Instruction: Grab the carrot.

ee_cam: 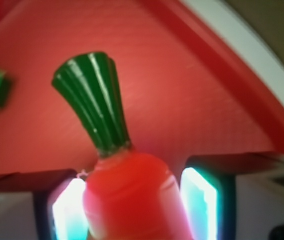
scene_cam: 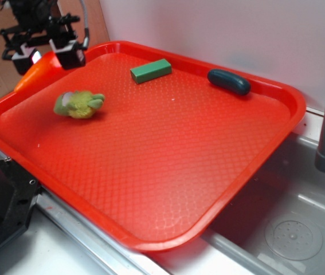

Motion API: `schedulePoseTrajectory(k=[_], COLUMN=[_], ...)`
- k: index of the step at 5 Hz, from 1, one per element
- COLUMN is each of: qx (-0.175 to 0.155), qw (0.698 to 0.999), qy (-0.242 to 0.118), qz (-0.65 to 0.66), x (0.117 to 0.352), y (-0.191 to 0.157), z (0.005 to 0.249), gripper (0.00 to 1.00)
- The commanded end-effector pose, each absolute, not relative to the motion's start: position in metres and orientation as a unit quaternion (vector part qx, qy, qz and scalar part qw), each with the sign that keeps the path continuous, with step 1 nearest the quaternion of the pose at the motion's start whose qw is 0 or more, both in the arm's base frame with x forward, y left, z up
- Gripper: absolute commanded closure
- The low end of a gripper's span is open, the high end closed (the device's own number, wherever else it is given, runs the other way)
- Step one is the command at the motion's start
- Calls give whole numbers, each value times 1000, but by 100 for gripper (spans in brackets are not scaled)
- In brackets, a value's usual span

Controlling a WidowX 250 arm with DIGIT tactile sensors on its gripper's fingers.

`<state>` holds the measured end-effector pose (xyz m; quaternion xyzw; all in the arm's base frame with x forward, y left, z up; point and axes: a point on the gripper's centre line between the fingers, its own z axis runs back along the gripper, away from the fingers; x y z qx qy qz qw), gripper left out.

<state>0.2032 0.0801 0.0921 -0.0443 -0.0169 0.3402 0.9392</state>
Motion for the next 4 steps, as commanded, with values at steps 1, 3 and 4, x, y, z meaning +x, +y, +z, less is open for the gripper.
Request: schedulePoseTrajectory(k=[1, 3, 4], qx=[-88, -94, -105], qw=[972, 982, 983], qy=[-51, -74, -53], qz=[212, 148, 143], x=[207, 196, 203], y=[24, -21, -17], z=[166, 196, 188], gripper=[100, 100, 100])
